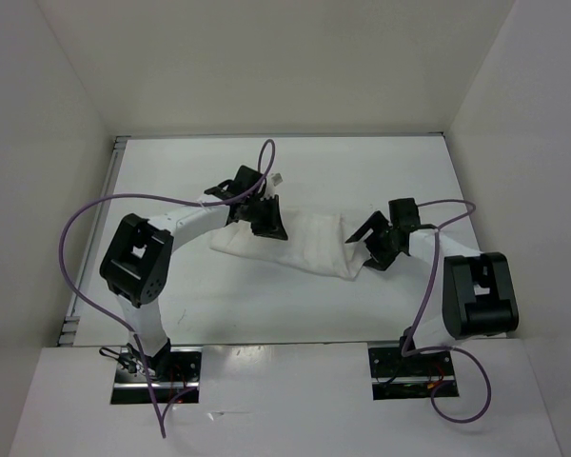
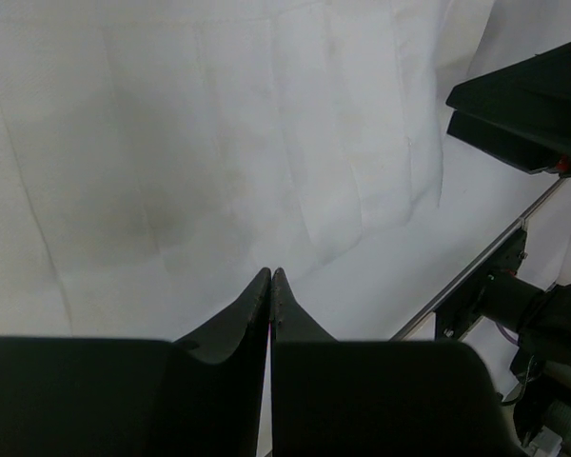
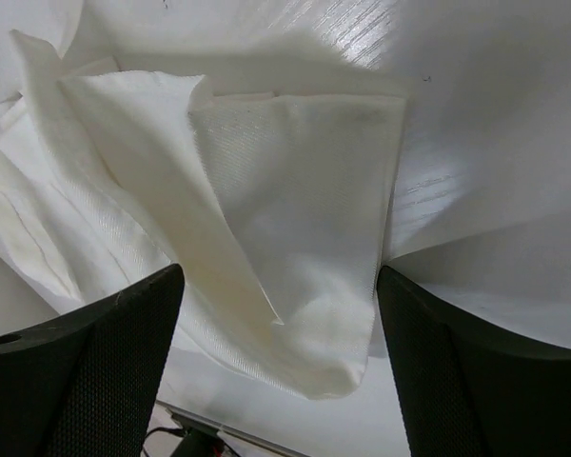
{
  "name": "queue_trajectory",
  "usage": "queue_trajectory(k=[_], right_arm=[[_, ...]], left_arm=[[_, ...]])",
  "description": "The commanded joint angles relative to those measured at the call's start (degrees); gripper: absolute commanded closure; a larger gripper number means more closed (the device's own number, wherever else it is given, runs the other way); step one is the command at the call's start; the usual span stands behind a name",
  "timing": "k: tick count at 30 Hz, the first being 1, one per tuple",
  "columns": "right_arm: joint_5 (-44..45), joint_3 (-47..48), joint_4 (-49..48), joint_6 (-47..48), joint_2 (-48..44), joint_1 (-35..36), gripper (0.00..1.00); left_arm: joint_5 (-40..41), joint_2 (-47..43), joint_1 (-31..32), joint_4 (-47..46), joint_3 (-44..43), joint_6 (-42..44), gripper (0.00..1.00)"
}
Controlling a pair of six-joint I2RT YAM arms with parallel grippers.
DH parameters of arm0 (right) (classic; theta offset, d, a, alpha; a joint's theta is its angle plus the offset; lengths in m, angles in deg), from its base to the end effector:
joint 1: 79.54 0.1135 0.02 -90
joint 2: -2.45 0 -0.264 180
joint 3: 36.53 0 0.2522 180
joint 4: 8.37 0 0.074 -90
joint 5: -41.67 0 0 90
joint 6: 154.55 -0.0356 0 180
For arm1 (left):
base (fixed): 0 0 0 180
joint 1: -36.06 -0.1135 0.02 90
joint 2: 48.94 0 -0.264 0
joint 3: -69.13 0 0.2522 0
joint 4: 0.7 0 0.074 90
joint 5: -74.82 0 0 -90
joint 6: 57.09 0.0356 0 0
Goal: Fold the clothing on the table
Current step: Fold the skirt
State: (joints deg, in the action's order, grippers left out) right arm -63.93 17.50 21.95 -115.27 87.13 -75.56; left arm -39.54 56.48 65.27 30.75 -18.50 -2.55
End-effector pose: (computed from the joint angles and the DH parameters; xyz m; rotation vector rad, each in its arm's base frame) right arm 0.2637 0.0279 0.1531 0.9976 2.5537 0.6593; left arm 0.3418 -0.2079 0.2103 0.0661 2.5941 -0.9857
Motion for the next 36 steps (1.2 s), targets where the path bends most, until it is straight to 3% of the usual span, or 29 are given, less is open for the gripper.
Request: queue_trajectory(k=[1,6,16,19,22,27,31,36], right_arm=[[1.4,-1.4,-5.7,-1.2,-3.0,0.4,0.13],[-2.2,-2.0,-9.0,-1.2,-1.0,0.9,0.13],[-5.3,-0.5,-14.4,-0.6,5.0,8.5,0.13],[-5.9,0.2,-13.8,-0.6,6.4,9.7,0.25],[-3.2,0.8,-11.0,-0.6,4.4,10.2,1.00],[4.1,4.1,-3.0,0.8,0.9,10.2,1.00],[4.0,5.3,-2.0,1.9,1.5,10.2,1.00],[3.5,5.3,-2.0,1.9,2.1,10.2,1.00]], left_arm=[[-1.1,-2.9,-0.1,0.0,0.9,2.1,0.95],[-1.1,-2.9,-0.1,0.5,0.9,2.1,0.95],[-1.7,-2.3,-1.2,0.5,0.9,3.1,0.95],[-1.7,-2.3,-1.7,0.5,2.0,3.1,0.95],[-1.7,-2.9,-2.2,0.5,2.6,3.6,0.95],[-1.7,-4.7,-2.8,1.1,3.1,4.7,0.95],[-8.7,-4.2,-2.8,1.7,0.5,5.9,0.95],[-4.3,-3.0,-1.3,4.0,-1.0,5.9,0.95]])
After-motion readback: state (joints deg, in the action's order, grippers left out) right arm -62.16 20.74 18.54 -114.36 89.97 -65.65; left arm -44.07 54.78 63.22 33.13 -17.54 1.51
